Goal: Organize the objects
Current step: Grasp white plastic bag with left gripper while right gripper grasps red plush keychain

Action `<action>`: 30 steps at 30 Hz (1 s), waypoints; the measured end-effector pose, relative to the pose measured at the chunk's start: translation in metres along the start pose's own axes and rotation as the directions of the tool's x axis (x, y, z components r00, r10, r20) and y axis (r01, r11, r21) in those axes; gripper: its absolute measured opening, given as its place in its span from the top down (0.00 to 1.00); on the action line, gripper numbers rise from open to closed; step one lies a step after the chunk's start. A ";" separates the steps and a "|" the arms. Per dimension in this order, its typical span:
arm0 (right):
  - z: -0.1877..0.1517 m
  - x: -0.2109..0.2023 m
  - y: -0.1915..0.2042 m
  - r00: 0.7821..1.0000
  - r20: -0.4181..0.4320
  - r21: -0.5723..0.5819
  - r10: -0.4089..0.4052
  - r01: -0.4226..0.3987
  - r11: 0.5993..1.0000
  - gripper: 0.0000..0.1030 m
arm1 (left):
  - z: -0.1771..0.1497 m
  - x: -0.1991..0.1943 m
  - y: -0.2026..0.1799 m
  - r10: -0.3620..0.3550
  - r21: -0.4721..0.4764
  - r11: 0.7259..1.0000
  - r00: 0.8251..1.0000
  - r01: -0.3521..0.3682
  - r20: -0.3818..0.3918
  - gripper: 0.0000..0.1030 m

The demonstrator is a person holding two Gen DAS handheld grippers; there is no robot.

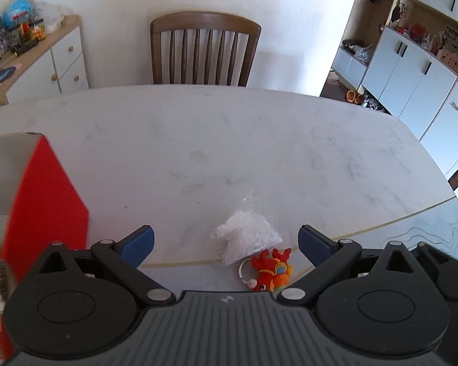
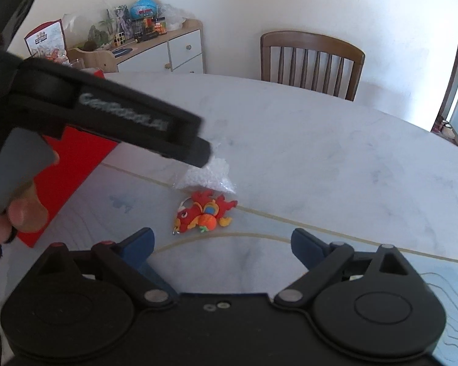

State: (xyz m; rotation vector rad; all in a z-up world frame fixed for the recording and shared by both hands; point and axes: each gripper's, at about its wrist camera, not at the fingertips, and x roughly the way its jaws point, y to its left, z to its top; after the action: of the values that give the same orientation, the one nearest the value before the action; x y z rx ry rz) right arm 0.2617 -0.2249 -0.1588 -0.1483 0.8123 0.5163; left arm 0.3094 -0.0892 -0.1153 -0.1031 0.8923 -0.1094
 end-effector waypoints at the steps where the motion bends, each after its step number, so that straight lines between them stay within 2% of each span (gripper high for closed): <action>1: 0.000 0.003 0.001 1.000 -0.002 0.002 0.001 -0.001 1.000 0.08 | 0.000 0.004 0.000 -0.005 -0.002 1.000 1.000 0.005 -0.006 0.02; 9: 0.001 0.025 0.009 1.000 -0.006 -0.002 0.004 -0.004 1.000 0.16 | 0.007 0.029 -0.003 -0.048 0.007 0.999 0.998 0.048 -0.038 0.02; 11: 0.002 0.028 0.010 1.000 -0.008 0.002 0.002 -0.002 1.000 0.20 | 0.008 0.034 -0.005 -0.044 0.024 0.999 0.998 0.045 -0.041 0.02; 16: 0.001 0.031 0.010 1.000 0.014 -0.002 -0.010 0.011 1.000 0.22 | 0.005 0.042 -0.006 -0.037 0.030 0.999 0.998 0.039 -0.048 0.03; 21: 0.000 0.029 0.015 1.000 0.024 -0.020 -0.001 0.002 1.000 0.33 | 0.005 0.045 -0.008 -0.045 0.050 0.998 0.997 0.047 -0.056 0.14; 26: -0.001 0.026 0.018 0.999 0.033 -0.024 0.000 0.000 1.000 0.42 | 0.004 0.048 -0.011 -0.055 0.058 0.997 0.996 0.059 -0.070 0.32; 30: -0.002 0.024 0.020 0.999 0.038 -0.028 0.001 0.000 1.000 0.49 | 0.003 0.047 -0.013 -0.069 0.064 0.995 0.995 0.074 -0.076 0.39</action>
State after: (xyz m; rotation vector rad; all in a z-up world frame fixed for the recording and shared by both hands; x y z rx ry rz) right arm 0.2642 -0.1993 -0.1761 -0.1640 0.7680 0.5294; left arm 0.3403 -0.1086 -0.1475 -0.0692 0.9575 -0.2108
